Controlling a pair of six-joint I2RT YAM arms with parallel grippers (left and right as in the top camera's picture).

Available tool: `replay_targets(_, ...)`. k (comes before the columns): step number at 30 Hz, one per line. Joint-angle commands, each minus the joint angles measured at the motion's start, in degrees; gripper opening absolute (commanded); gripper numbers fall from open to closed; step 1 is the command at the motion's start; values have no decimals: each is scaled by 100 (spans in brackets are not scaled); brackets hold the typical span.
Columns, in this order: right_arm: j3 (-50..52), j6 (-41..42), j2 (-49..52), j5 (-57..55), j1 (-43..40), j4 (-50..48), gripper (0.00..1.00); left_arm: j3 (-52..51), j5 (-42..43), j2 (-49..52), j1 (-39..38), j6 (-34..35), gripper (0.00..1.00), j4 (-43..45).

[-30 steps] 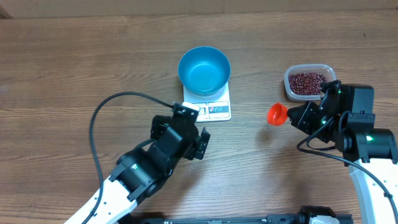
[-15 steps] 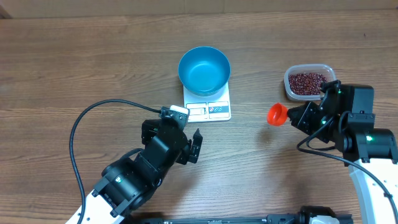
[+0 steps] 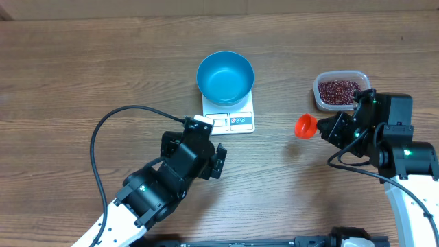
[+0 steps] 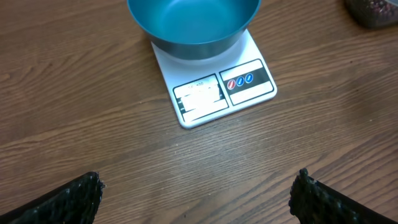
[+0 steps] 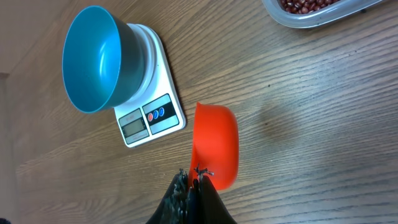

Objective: Scoop item into bowl and weigh 150g on scale

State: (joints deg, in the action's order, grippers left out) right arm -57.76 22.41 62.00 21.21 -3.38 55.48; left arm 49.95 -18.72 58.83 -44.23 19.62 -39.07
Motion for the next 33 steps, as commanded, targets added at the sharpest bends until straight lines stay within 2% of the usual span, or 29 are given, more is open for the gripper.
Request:
replay_targets(1,-188,-44,-90,31,-24,-17,4,-31,-70,146,-7,120,99,9)
replay_targets(8,-188,-44,-90,31,-24,0,4,-31,-76,57,-7,118,99,162)
replay_targets(11,-188,-44,-90,31,-24,7,4,-31,-94,-212,-7,79,100,168)
replay_targets(15,-188,-46,-90,28,-24,20,4,-31,-90,-691,-7,-315,99,157)
replay_targets(22,-188,-46,-90,28,-24,20,4,-31,-79,-1351,-7,-334,99,125)
replay_targets(33,-188,-44,-90,31,-24,11,4,-31,-98,-1034,-7,-332,99,70)
